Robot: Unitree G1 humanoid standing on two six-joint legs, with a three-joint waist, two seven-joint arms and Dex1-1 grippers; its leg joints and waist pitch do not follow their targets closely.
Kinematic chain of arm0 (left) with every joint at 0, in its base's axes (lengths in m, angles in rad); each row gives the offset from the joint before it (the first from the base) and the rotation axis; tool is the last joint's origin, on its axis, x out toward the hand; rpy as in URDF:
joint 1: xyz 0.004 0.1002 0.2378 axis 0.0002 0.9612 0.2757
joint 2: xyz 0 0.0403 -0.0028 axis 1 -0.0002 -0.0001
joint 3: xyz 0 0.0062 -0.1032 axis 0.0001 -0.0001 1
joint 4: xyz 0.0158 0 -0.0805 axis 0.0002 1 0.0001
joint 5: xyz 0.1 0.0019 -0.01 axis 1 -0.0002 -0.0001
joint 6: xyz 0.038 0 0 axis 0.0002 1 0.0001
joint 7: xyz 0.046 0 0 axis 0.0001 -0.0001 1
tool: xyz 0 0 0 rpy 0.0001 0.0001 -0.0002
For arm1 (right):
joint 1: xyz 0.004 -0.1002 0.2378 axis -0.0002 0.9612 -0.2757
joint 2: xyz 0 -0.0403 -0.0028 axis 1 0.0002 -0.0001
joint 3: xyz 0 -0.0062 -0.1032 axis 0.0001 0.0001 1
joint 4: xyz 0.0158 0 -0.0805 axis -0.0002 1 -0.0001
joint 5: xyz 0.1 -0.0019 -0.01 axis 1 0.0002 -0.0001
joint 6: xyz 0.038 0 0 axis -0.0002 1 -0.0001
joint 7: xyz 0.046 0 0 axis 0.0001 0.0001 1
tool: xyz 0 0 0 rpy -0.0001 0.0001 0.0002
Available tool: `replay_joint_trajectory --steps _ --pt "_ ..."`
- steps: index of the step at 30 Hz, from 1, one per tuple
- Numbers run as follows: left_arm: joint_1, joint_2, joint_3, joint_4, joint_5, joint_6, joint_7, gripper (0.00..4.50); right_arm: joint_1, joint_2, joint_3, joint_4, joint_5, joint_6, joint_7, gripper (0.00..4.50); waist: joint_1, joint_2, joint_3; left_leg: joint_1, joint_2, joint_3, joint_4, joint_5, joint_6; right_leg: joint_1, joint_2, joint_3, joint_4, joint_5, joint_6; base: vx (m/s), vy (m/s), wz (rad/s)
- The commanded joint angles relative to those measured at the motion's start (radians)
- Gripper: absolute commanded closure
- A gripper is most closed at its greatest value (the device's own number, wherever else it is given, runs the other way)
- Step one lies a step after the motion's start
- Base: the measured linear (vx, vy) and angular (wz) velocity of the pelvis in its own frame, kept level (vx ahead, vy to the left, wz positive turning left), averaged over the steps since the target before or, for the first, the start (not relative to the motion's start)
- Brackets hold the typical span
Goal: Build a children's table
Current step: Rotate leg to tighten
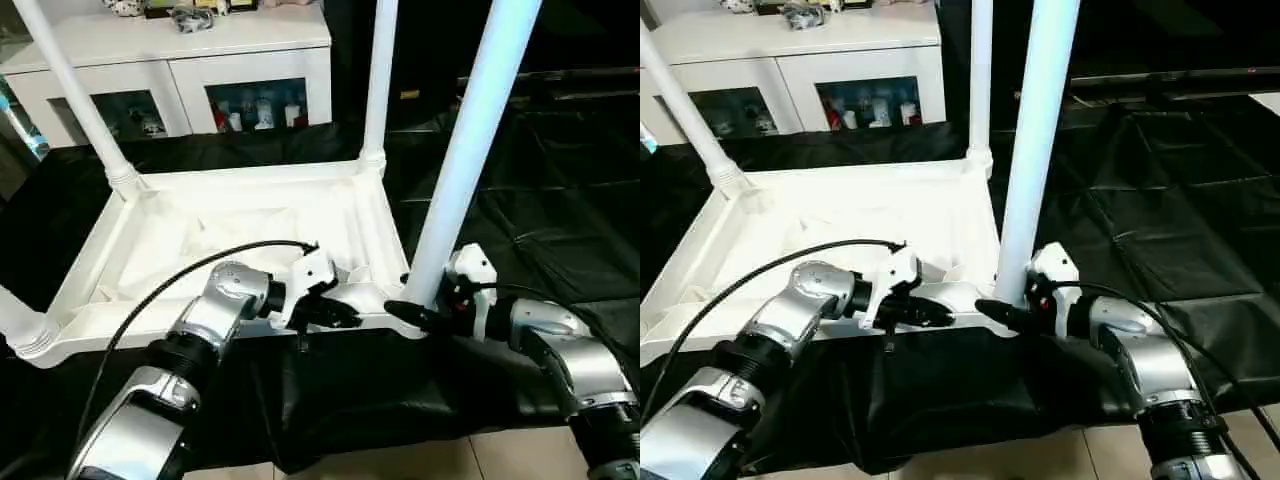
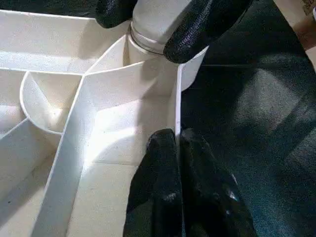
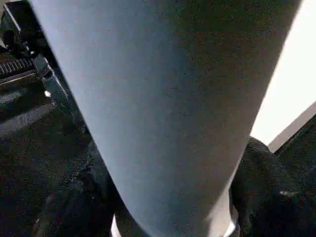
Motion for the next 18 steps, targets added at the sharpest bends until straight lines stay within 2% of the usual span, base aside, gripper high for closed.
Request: replay_joint_trajectory --steps 1,3,4,5,6,7,8,10,11,12,13,15,17,18 --pt "-0.011 -0.016 0.019 -0.018 -0.039 -0.018 0.006 4.50 0.011 0.016 0.018 -0.018 0.001 0.021 -0.008 1.90 0.003 -0.026 -0.055 0.024 0.062 -0.030 -0.080 -0.325 0.076 0.034 -0.042 0.031 -0.076 -0.354 -0.231 0.000 0.000 0.00" --pt "-0.014 -0.020 0.022 -0.013 -0.036 -0.019 0.018 4.50 0.015 0.023 0.016 -0.018 -0.003 0.024 -0.022 1.90 0.002 -0.027 -0.055 0.024 0.061 -0.030 -0.081 -0.329 0.072 0.033 -0.041 0.032 -0.076 -0.351 -0.229 0.000 0.000 0.00" --pt "-0.035 -0.048 0.038 0.025 -0.020 -0.016 0.110 4.50 0.013 0.060 0.002 0.012 -0.032 0.024 -0.118 1.90 0.002 -0.023 -0.055 0.024 0.060 -0.031 -0.081 -0.335 0.070 0.034 -0.042 0.032 -0.077 -0.357 -0.229 0.000 0.000 0.00" --pt "-0.035 -0.048 0.038 0.025 -0.020 -0.016 0.110 4.50 0.013 0.060 0.002 0.012 -0.032 0.024 -0.118 1.90 -0.003 -0.024 -0.053 0.024 0.059 -0.030 -0.081 -0.347 0.059 0.028 -0.040 0.031 -0.080 -0.374 -0.223 0.000 0.000 0.00" --pt "-0.038 -0.053 0.041 0.031 -0.018 -0.015 0.124 4.50 0.012 0.066 0.000 0.018 -0.037 0.023 -0.134 1.90 -0.002 -0.026 -0.054 0.026 0.059 -0.032 -0.082 -0.352 0.053 0.031 -0.042 0.030 -0.081 -0.383 -0.220 0.000 0.000 0.00" --pt "-0.057 -0.080 0.054 0.062 -0.005 -0.013 0.208 4.50 0.003 0.107 -0.018 0.056 -0.063 0.021 -0.240 1.90 -0.005 -0.024 -0.053 0.023 0.058 -0.032 -0.082 -0.352 0.048 0.030 -0.042 0.031 -0.081 -0.391 -0.215 0.000 0.000 0.00" --pt "-0.070 -0.108 0.060 0.083 0.004 -0.010 0.276 4.50 -0.008 0.152 -0.036 0.091 -0.079 0.019 -0.341 1.90 -0.009 -0.025 -0.052 0.027 0.056 -0.033 -0.083 -0.371 0.036 0.028 -0.041 0.029 -0.085 -0.415 -0.207 0.000 0.000 0.00" --pt "-0.081 -0.143 0.065 0.101 0.011 -0.004 0.343 4.50 -0.025 0.209 -0.062 0.132 -0.090 0.028 -0.464 1.90 -0.016 -0.025 -0.052 0.030 0.052 -0.034 -0.082 -0.391 0.017 0.023 -0.042 0.028 -0.088 -0.452 -0.195 0.000 0.000 0.00" --pt "-0.085 -0.157 0.067 0.107 0.014 -0.001 0.367 4.50 -0.032 0.231 -0.072 0.147 -0.091 0.033 -0.506 1.90 -0.020 -0.028 -0.051 0.026 0.050 -0.035 -0.082 -0.393 0.018 0.024 -0.042 0.027 -0.091 -0.474 -0.182 0.000 0.000 0.00" --pt "-0.090 -0.190 0.069 0.116 0.015 0.006 0.411 4.50 -0.047 0.278 -0.083 0.173 -0.088 0.035 -0.571 1.90 -0.021 -0.026 -0.050 0.031 0.050 -0.036 -0.081 -0.404 0.019 0.020 -0.043 0.027 -0.096 -0.498 -0.173 0.000 0.000 0.00" --pt "-0.089 -0.207 0.066 0.115 0.013 0.009 0.417 4.50 -0.058 0.302 -0.076 0.183 -0.091 0.031 -0.587 1.90 -0.026 -0.018 -0.050 0.029 0.049 -0.038 -0.081 -0.413 0.018 0.021 -0.043 0.026 -0.096 -0.508 -0.168 0.000 0.000 0.00" --pt "-0.089 -0.218 0.064 0.113 0.012 0.010 0.418 4.50 -0.064 0.317 -0.069 0.188 -0.094 0.028 -0.595 1.90 -0.032 -0.023 -0.050 0.026 0.049 -0.039 -0.083 -0.419 0.022 0.023 -0.040 0.024 -0.099 -0.508 -0.159 0.000 0.000 0.00" --pt "-0.086 -0.224 0.059 0.108 0.011 0.008 0.413 4.50 -0.069 0.325 -0.054 0.187 -0.101 0.013 -0.586 1.90 -0.036 -0.020 -0.051 0.025 0.050 -0.039 -0.084 -0.425 0.032 0.023 -0.041 0.025 -0.098 -0.497 -0.159 0.000 0.000 0.00" --pt "-0.085 -0.225 0.058 0.107 0.010 0.006 0.408 4.50 -0.069 0.328 -0.055 0.183 -0.095 0.013 -0.577 1.55 -0.036 -0.020 -0.051 0.025 0.050 -0.039 -0.083 -0.426 0.033 0.023 -0.041 0.025 -0.099 -0.494 -0.158 0.000 0.000 0.00"
